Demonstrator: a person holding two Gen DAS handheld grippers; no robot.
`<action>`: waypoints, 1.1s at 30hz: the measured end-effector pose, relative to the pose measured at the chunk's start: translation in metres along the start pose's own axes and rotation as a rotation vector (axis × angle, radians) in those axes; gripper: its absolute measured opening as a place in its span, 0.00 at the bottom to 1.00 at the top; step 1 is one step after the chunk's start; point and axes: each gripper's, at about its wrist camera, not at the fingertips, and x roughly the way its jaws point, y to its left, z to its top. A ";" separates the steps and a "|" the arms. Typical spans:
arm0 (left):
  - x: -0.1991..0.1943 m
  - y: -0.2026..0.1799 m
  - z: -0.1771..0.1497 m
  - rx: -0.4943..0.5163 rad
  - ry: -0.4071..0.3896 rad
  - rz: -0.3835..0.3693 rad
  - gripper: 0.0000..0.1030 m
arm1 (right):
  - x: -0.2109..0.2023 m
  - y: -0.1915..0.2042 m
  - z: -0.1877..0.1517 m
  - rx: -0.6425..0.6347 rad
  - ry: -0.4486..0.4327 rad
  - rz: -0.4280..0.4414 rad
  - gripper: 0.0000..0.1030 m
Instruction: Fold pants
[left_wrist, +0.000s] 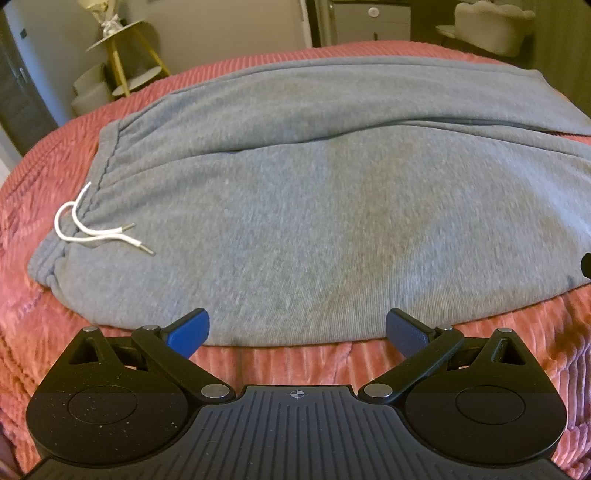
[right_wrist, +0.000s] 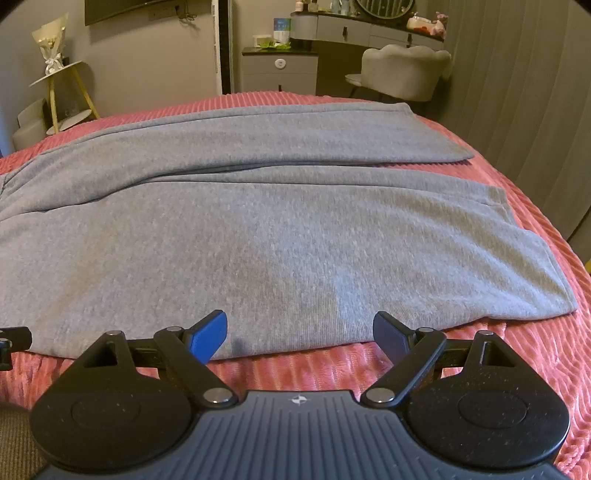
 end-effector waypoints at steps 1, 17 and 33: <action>0.000 0.000 0.000 0.000 0.001 0.000 1.00 | 0.000 0.000 0.000 0.000 0.001 0.001 0.84; 0.002 0.002 0.001 -0.006 0.006 -0.006 1.00 | 0.002 -0.001 -0.001 0.003 0.003 0.000 0.84; 0.002 0.001 0.001 -0.007 0.011 -0.005 1.00 | 0.003 -0.002 -0.001 0.004 0.003 0.001 0.84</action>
